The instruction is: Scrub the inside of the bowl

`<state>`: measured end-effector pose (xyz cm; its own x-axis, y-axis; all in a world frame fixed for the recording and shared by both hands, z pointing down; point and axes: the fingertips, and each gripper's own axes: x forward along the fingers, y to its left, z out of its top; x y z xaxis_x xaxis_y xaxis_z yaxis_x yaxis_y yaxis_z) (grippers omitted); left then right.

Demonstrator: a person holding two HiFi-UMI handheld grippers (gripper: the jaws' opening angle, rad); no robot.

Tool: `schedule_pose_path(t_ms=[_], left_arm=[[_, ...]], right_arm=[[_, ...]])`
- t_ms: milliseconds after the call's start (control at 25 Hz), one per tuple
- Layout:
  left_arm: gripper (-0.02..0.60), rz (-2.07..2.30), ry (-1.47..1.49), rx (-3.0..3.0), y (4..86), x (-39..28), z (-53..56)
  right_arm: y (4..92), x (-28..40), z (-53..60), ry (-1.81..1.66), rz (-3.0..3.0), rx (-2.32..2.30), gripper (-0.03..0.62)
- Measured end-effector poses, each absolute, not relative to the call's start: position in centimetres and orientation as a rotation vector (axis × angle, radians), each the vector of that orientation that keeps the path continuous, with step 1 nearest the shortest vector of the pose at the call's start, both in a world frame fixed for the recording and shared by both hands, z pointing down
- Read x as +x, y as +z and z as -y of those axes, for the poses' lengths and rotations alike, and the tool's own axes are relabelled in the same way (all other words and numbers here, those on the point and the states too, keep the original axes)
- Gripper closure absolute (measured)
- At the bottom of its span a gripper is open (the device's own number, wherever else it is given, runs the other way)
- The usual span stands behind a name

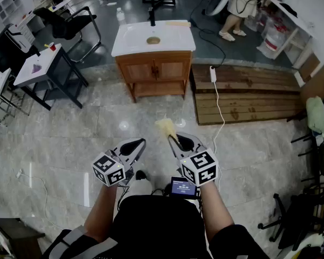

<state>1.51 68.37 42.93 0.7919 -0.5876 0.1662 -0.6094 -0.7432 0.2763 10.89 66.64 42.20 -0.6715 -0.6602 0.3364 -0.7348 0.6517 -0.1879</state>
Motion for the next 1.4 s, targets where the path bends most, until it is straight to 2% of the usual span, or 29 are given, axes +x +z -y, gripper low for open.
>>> schedule_pose_path(t_ms=[1400], left_arm=[[0.578, 0.965, 0.105, 2.596, 44.1, 0.9, -67.7]], right_arm=[[43.4, 13.0, -65.3, 0.567, 2.664, 1.177, 0.554]])
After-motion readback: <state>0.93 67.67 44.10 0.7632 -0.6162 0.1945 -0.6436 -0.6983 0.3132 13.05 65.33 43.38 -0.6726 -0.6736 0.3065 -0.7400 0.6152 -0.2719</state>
